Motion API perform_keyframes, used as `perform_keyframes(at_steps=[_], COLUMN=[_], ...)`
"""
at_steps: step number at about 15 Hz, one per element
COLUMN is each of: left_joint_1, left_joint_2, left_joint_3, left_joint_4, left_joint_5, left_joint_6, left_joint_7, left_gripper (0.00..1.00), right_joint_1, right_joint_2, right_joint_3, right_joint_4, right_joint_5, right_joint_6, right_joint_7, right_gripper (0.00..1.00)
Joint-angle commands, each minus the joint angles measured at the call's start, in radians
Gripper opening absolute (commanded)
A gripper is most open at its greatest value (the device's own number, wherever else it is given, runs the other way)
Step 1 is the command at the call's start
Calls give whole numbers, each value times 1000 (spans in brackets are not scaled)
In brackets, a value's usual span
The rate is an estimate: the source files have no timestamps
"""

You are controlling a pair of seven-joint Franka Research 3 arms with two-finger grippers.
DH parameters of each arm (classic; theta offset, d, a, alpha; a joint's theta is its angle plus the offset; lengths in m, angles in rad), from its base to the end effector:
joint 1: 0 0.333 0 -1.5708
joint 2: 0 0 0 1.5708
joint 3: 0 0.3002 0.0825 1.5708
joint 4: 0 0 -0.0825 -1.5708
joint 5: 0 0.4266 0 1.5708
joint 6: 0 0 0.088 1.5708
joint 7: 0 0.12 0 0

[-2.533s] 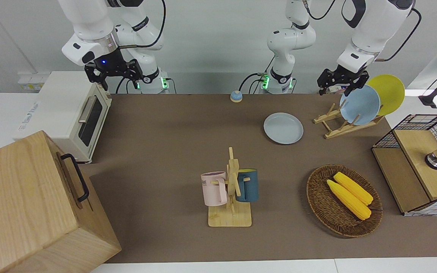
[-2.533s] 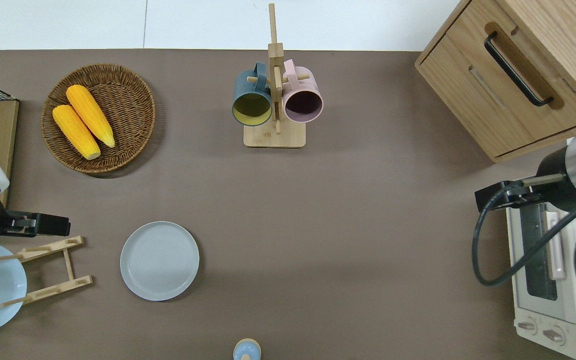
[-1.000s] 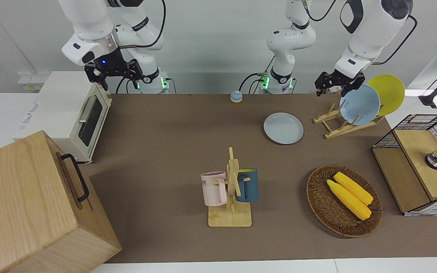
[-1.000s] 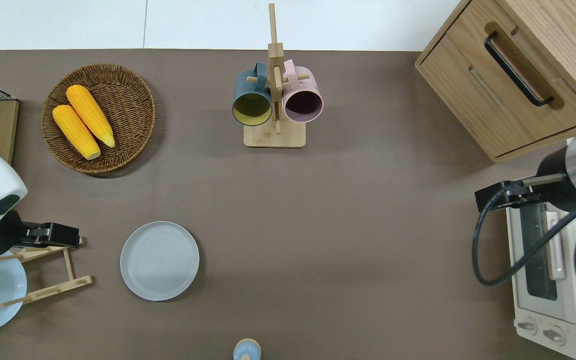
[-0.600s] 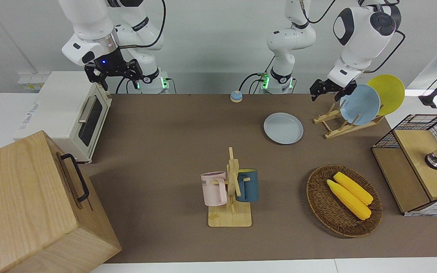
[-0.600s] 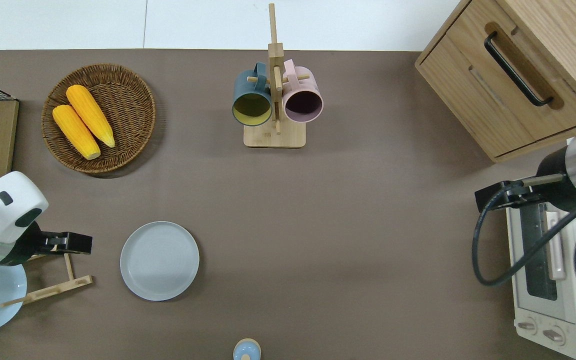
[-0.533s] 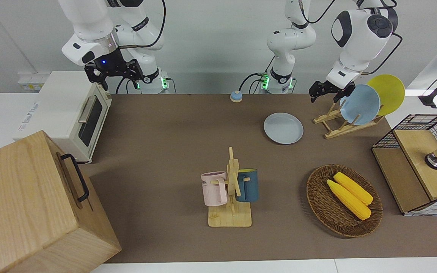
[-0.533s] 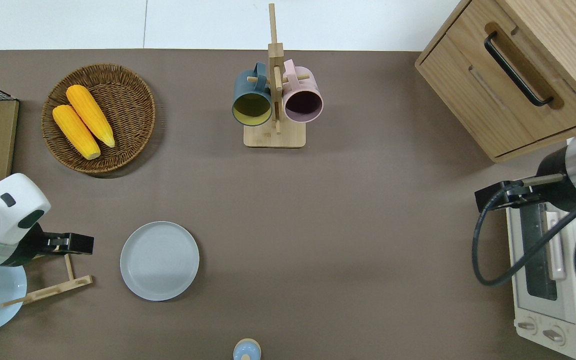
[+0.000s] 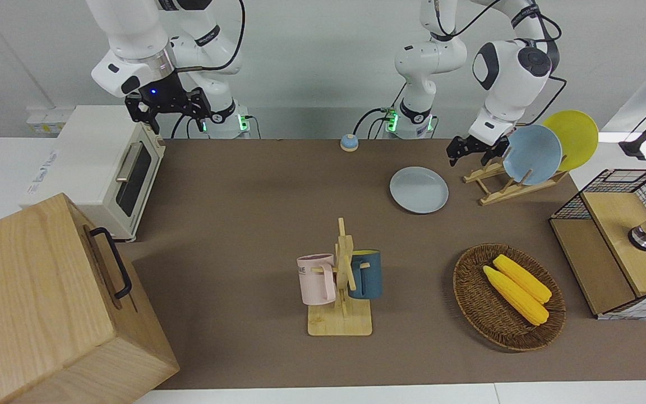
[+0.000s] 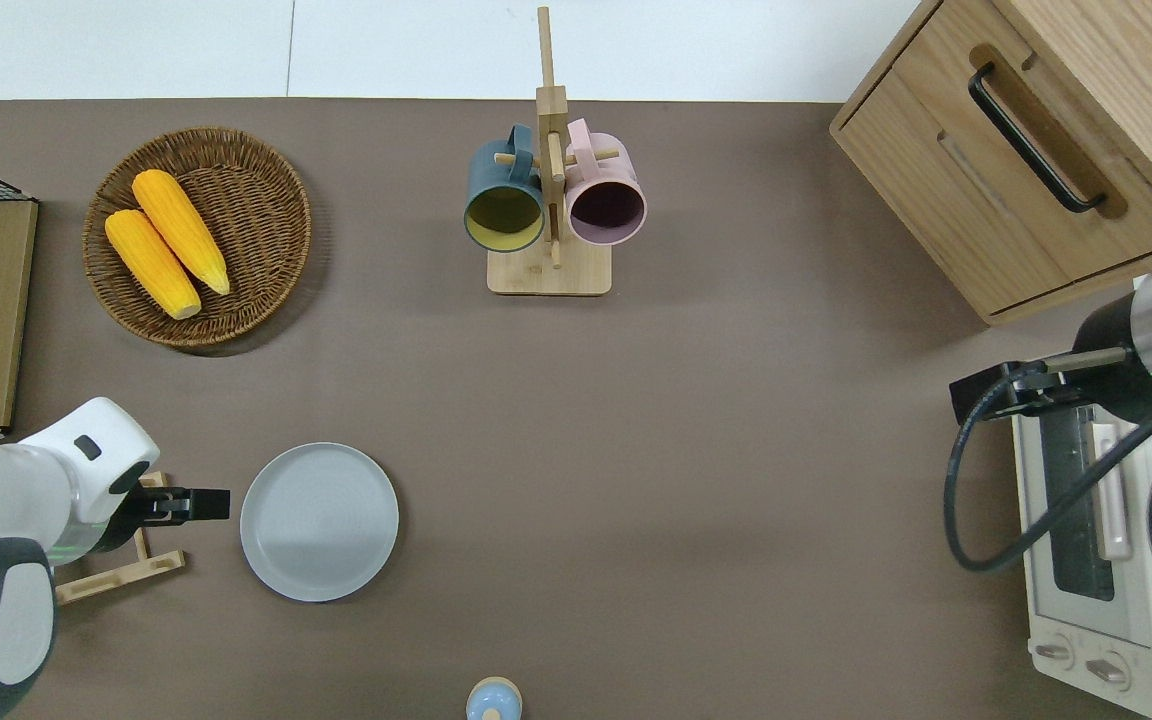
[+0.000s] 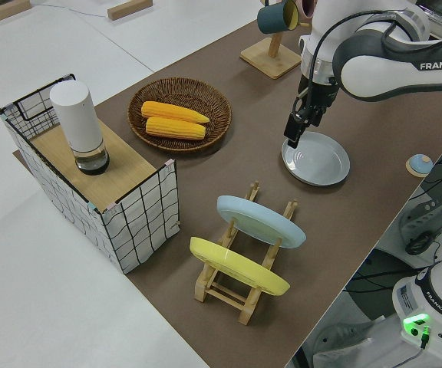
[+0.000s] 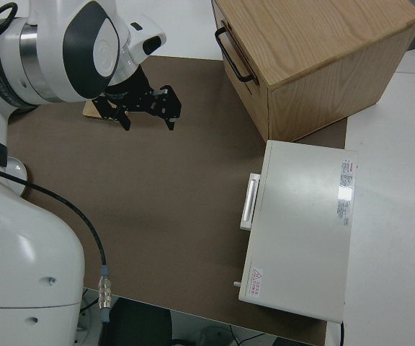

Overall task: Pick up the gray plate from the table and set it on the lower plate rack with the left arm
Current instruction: 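Move the left gripper toward the near edge of the gray plate, then close the left gripper on the gray plate's rim and lift it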

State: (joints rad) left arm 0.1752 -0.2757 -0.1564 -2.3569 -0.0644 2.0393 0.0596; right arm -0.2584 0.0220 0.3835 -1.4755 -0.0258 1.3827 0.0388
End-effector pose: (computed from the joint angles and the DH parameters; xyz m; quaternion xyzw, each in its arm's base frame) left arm 0.4933 0.0057 0.3826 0.9997 -0.0018 -0.0219 0.0081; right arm 0.5779 0.0668 0.6165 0.9975 0.0416 -0.0557 0.0133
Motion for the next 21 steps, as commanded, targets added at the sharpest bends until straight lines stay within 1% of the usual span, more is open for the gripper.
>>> perform_keyframes(at_steps=[1,5,10,16,21], left_joint_1=[1,-6,-11,-16,-19], left_joint_2=[-49,-45,-20,46,81], left_joint_3=[1,1,0,-3,-8], left_joint_4=[-142,-251,-311,-318,-317], left_joint_5=[-21,-38,-48,-48,-48], left_joint_6=[154,287,389,466,496], left_joint_7=[-7,-7,-7,-27,-29], left_gripper=[993,993,991,985,981], right_joint_1=[-24,-24,-24,-24,-24], right_joint_2=[-2,-2,-2,-2,-2], right_joint_3=[21,20,21,21,20], right_joint_4=[7,7,7,7,7], right_joint_5=[-6,-6,-6,-6,-6], right_joint_6=[-11,-11,-11,-11,-11], right_joint_7=[12,12,12,12,12], right_gripper=[983,983,983,983,983])
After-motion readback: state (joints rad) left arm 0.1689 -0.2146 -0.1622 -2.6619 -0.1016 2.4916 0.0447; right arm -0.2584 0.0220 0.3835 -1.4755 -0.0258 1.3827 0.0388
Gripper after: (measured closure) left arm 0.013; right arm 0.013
